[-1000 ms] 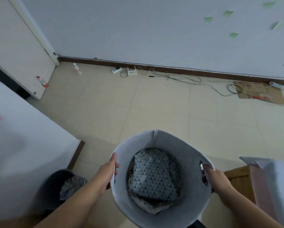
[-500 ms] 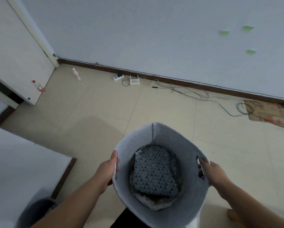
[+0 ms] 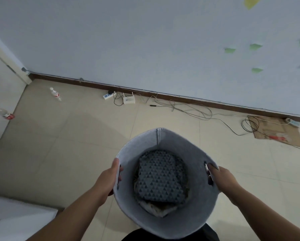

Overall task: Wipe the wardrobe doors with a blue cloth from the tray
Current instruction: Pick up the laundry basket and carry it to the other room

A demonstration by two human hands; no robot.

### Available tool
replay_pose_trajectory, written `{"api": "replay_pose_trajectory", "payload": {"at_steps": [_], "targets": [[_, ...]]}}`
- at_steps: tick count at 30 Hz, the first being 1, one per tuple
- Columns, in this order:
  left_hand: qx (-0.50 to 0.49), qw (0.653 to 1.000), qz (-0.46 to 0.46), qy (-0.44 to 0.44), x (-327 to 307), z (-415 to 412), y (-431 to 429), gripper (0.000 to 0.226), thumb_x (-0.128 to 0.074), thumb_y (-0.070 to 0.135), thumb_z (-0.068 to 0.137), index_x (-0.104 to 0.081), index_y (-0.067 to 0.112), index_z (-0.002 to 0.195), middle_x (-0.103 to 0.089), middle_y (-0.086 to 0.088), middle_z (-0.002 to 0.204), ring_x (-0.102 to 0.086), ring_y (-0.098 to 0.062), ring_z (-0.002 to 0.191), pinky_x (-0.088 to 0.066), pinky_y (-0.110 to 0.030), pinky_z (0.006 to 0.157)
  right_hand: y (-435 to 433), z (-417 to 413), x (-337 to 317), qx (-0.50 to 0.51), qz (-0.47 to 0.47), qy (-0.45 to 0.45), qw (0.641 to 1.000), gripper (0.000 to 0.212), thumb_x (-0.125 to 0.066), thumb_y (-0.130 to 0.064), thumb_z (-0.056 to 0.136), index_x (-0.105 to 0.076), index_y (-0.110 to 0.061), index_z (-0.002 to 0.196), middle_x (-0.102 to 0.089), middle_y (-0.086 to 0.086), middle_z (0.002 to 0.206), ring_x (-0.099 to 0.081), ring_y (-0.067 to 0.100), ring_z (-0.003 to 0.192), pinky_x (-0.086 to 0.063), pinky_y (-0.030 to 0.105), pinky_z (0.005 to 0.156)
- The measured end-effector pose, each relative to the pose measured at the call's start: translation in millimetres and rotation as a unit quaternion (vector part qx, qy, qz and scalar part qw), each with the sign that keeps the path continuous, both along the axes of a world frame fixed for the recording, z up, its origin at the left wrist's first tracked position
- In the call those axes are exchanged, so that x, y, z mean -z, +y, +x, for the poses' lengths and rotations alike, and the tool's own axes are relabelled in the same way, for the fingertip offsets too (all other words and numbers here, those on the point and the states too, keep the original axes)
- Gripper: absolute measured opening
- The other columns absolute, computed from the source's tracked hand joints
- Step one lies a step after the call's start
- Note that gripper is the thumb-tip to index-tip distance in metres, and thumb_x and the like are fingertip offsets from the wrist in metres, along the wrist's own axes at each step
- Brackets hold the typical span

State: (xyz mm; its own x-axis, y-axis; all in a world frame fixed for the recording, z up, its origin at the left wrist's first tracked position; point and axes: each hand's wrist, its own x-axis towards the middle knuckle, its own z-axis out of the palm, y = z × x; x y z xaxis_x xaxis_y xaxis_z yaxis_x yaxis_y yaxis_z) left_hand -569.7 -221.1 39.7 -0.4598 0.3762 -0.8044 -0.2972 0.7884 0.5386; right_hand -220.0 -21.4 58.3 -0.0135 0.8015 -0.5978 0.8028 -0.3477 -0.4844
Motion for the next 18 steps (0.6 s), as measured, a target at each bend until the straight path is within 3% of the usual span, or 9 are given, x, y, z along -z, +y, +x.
{"api": "replay_pose_trajectory", "payload": {"at_steps": [6, 10, 14, 18], "targets": [[-0.012, 1.0, 0.006, 0.028, 1, -67, 107, 0.066, -0.034, 0.079, 0.096, -0.076, 0.03, 0.108, -0.077, -0.005, 0.102, -0.073, -0.025, 0.094, -0.058, -0.034, 0.075, 111, -72, 12, -0.028, -0.021, 0.02, 0.999, 0.05, -0.042, -0.05, 0.097, -0.07, -0.012, 0.084, -0.073, 0.005, 0.073, -0.068, 0.026, 0.072, -0.051, 0.03, 0.055], [-0.017, 0.998, -0.018, 0.058, 10, -82, 124, 0.071, -0.036, 0.082, 0.093, -0.077, 0.024, 0.099, -0.079, -0.006, 0.094, -0.075, -0.028, 0.088, -0.061, -0.041, 0.079, 138, -83, 20, -0.07, -0.051, 0.037, 0.995, 0.054, -0.04, -0.054, 0.1, -0.071, -0.011, 0.088, -0.075, 0.006, 0.08, -0.07, 0.029, 0.083, -0.053, 0.034, 0.066], [-0.016, 0.995, -0.04, 0.085, 8, -121, 199, 0.07, -0.035, 0.08, 0.094, -0.078, 0.025, 0.098, -0.078, -0.007, 0.094, -0.074, -0.03, 0.09, -0.062, -0.046, 0.081, 230, -122, 27, -0.082, -0.065, 0.039, 0.994, 0.054, -0.038, -0.053, 0.101, -0.072, -0.011, 0.092, -0.074, 0.006, 0.084, -0.069, 0.025, 0.082, -0.054, 0.033, 0.063], [0.0, 0.994, -0.037, 0.1, 1, -147, 264, 0.07, -0.036, 0.078, 0.095, -0.078, 0.023, 0.104, -0.078, -0.007, 0.092, -0.074, -0.03, 0.087, -0.058, -0.038, 0.071, 304, -161, 23, -0.089, -0.072, 0.038, 0.993, 0.053, -0.039, -0.055, 0.1, -0.071, -0.015, 0.089, -0.074, 0.004, 0.08, -0.068, 0.02, 0.078, -0.051, 0.028, 0.057]]}}
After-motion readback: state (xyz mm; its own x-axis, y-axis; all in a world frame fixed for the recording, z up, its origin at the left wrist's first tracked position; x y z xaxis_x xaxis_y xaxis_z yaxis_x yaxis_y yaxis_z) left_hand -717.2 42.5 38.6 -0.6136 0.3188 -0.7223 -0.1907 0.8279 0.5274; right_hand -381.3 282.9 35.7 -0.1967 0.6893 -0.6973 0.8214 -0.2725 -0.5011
